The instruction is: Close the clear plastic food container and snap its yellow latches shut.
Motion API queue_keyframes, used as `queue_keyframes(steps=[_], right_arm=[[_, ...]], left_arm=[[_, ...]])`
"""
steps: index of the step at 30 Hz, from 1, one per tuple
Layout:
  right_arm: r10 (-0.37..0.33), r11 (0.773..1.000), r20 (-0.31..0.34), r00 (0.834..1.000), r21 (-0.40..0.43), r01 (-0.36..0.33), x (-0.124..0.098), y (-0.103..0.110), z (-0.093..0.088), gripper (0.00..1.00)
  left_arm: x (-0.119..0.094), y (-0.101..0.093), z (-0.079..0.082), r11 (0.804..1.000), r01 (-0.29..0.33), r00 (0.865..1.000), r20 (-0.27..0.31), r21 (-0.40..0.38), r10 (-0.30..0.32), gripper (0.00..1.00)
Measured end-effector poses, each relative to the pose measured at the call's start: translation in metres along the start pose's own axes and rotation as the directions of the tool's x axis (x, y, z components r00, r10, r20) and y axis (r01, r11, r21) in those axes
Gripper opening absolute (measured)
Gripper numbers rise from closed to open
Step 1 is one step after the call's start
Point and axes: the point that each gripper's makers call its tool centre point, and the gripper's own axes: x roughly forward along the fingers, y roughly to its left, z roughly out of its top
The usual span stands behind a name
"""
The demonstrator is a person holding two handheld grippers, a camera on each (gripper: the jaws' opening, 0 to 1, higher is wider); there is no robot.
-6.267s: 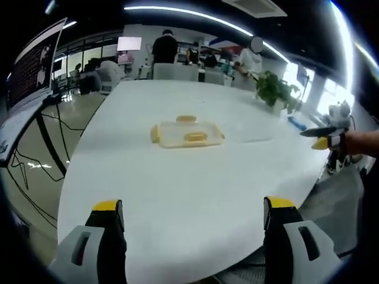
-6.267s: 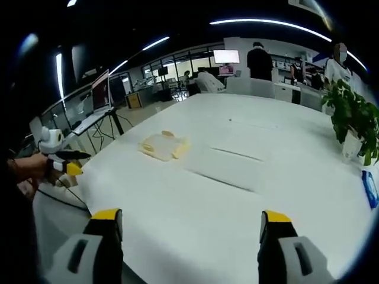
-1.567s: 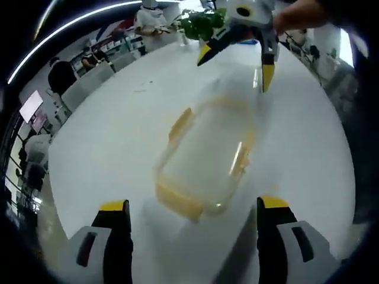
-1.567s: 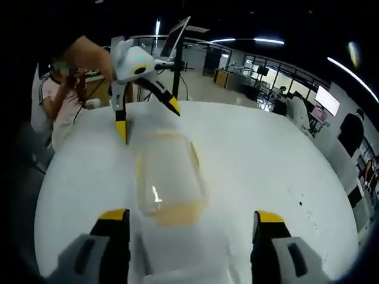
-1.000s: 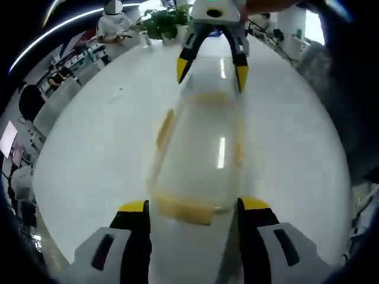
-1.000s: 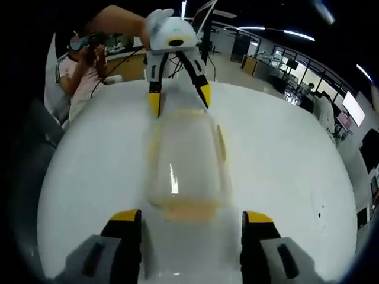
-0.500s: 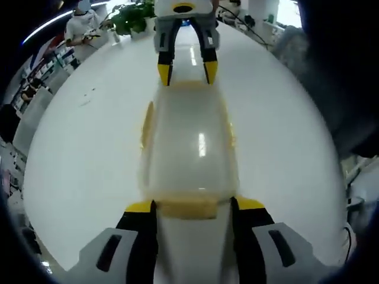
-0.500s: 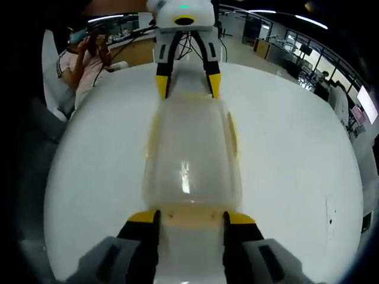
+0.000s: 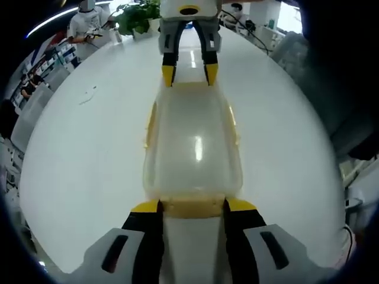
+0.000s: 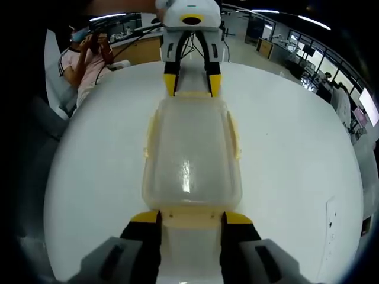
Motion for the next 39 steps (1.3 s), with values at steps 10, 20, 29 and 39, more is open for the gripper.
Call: queue_keyframes(steps=[10, 20, 29, 39], right_arm=[[0.005, 1.0, 0.002, 1.0, -0.023, -0.005, -0.003, 0.001, 0.001, 0.36], [0.02, 0.999, 0.011, 1.0, -0.047, -0.02, -0.033, 0.001, 0.007, 0.36], [-0.008, 0.998, 0.014, 1.0, -0.06, 0.009, -0.063, 0.001, 0.013, 0.36], [-0.049, 0.996, 0.038, 0.998, -0.077, 0.052, -0.072, 0.0, 0.015, 0.36]], left_arm=[[0.0, -0.01, 0.002, 0.996, -0.02, 0.999, 0.035, -0.086, 0.023, 0.36], [-0.026, -0.015, 0.027, 0.993, -0.024, 0.998, 0.05, -0.112, 0.029, 0.36], [-0.048, -0.014, 0.05, 0.995, -0.057, 0.997, 0.045, -0.08, 0.061, 0.36], [-0.056, -0.011, 0.058, 0.994, -0.092, 0.995, 0.018, -0.056, 0.093, 0.36]])
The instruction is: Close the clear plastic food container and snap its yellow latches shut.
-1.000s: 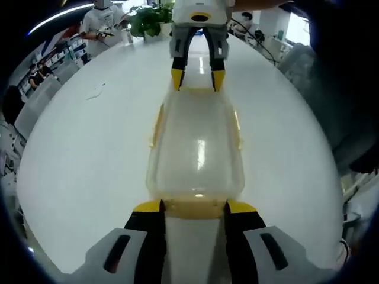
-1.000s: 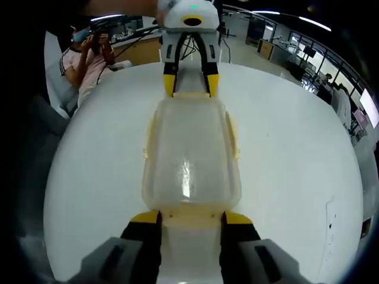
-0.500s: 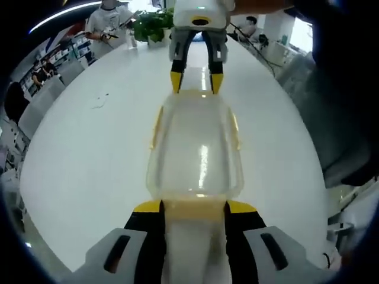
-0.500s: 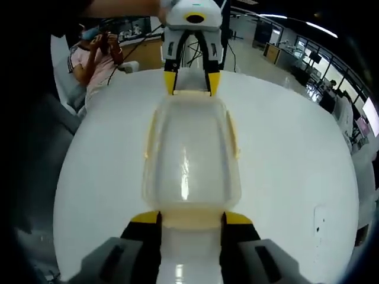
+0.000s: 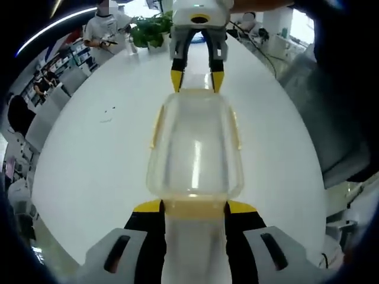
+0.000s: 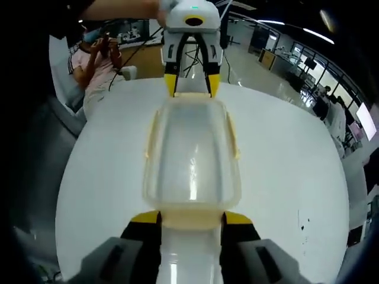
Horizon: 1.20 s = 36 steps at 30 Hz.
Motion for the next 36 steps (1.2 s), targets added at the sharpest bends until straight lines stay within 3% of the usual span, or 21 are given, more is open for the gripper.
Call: queue_keyframes(steps=[21, 36], right_arm=[[-0.03, 1.0, 0.038, 0.999, -0.004, 0.03, -0.023, -0.004, -0.015, 0.36], [-0.041, 0.999, 0.032, 0.999, 0.016, 0.041, -0.045, -0.008, -0.04, 0.36]], left_arm=[[0.0, 0.006, 0.029, 0.996, -0.081, 0.996, -0.021, 0.034, 0.082, 0.36], [0.008, 0.012, 0.059, 0.996, -0.075, 0.997, -0.009, 0.044, 0.075, 0.35]])
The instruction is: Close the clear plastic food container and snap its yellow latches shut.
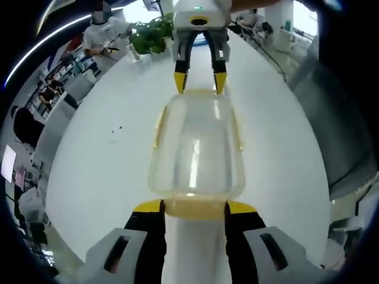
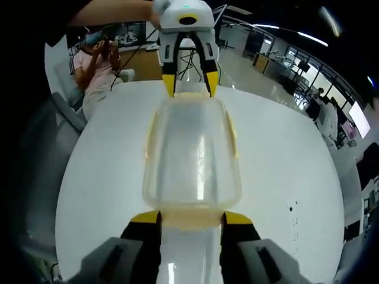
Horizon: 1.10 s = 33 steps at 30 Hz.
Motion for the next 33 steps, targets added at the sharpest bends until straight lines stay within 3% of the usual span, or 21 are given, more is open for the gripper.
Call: queue_keyframes(steps=[22, 33], right_arm=[[-0.008, 1.0, -0.017, 1.0, -0.004, 0.008, -0.016, -0.002, -0.028, 0.36], [0.001, 1.0, -0.046, 0.999, 0.011, -0.001, -0.025, 0.001, -0.053, 0.36]], left_arm=[[0.02, 0.0, 0.026, 1.0, 0.003, 1.0, 0.01, -0.003, -0.003, 0.35], [0.04, -0.004, 0.046, 1.0, 0.011, 0.999, 0.032, 0.003, -0.011, 0.36]])
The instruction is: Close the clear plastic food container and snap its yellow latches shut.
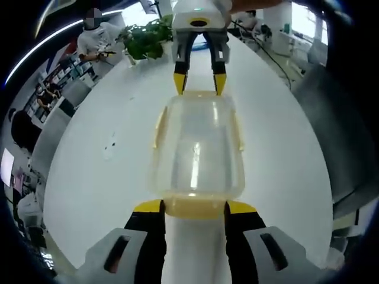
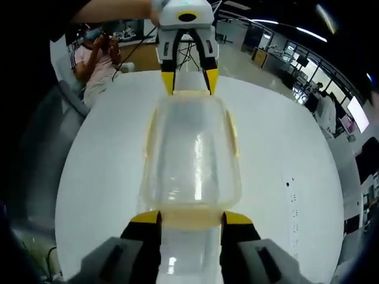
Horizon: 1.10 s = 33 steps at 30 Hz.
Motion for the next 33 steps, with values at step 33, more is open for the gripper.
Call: queue_keyframes(steps=[33], right_arm=[[0.004, 1.0, -0.051, 0.999, 0.024, -0.003, -0.024, 0.001, -0.054, 0.36]], left_arm=[[0.043, 0.0, 0.038, 1.0, 0.01, 0.999, 0.033, 0.013, -0.011, 0.35]])
